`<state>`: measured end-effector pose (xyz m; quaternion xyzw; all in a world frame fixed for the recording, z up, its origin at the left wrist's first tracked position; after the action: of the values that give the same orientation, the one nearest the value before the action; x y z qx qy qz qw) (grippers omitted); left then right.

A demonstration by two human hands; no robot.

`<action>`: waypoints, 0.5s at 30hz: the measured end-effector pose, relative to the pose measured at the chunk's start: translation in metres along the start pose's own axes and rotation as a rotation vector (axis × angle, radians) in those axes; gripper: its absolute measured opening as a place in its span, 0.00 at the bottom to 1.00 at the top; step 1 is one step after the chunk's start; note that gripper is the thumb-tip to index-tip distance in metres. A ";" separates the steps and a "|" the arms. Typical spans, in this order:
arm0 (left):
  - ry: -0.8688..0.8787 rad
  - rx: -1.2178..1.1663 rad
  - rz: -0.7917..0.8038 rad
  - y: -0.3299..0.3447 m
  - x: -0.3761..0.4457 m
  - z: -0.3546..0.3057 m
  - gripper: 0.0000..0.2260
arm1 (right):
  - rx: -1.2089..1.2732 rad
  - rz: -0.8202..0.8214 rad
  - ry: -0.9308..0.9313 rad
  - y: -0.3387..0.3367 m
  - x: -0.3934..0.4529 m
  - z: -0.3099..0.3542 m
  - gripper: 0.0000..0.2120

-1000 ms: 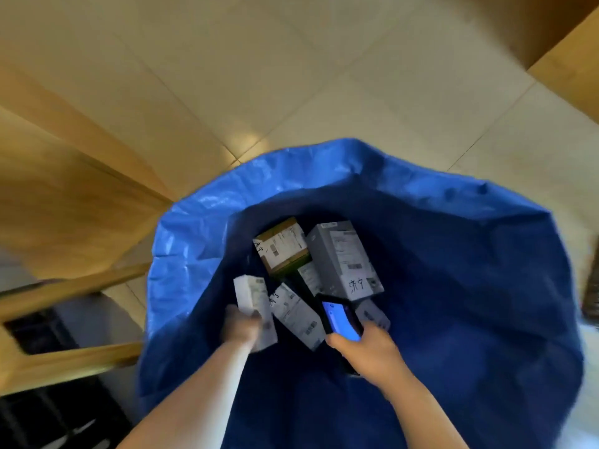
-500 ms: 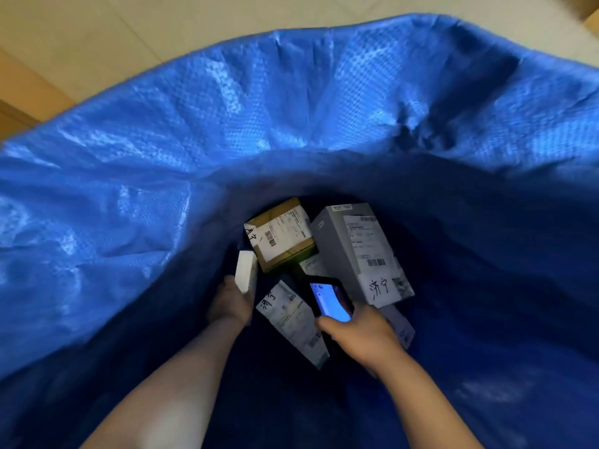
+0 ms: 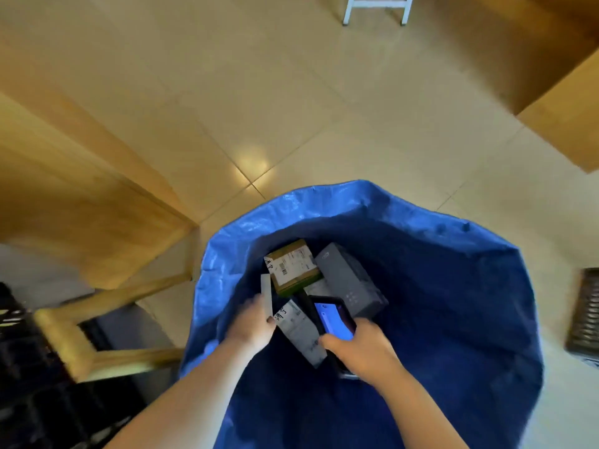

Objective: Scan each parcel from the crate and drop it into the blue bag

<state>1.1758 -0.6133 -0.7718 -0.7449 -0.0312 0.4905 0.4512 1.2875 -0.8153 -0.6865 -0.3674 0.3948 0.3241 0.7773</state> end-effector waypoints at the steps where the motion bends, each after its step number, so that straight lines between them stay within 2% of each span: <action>1: 0.021 0.017 -0.022 -0.018 -0.018 -0.004 0.20 | -0.013 0.000 -0.008 -0.006 -0.019 0.008 0.32; 5: 0.116 0.048 -0.134 -0.089 -0.090 -0.015 0.17 | -0.039 -0.015 -0.065 -0.027 -0.091 0.039 0.34; 11: 0.129 -0.051 -0.283 -0.153 -0.184 0.008 0.20 | -0.011 0.020 -0.156 -0.030 -0.177 0.070 0.22; 15: 0.087 -0.108 -0.379 -0.169 -0.238 0.051 0.20 | -0.027 0.068 -0.218 -0.016 -0.223 0.090 0.19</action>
<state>1.0810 -0.5971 -0.4910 -0.7692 -0.1777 0.3619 0.4958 1.2273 -0.7966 -0.4536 -0.3267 0.3160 0.3935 0.7991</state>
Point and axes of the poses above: each hand's wrist, its own x-axis towards the middle knuckle, its own y-axis out of the palm, z = x × y, the point moved 5 cm from there along x, towards the middle knuckle, and after that the axes turned 13 degrees about x, right-handed, at the moved point
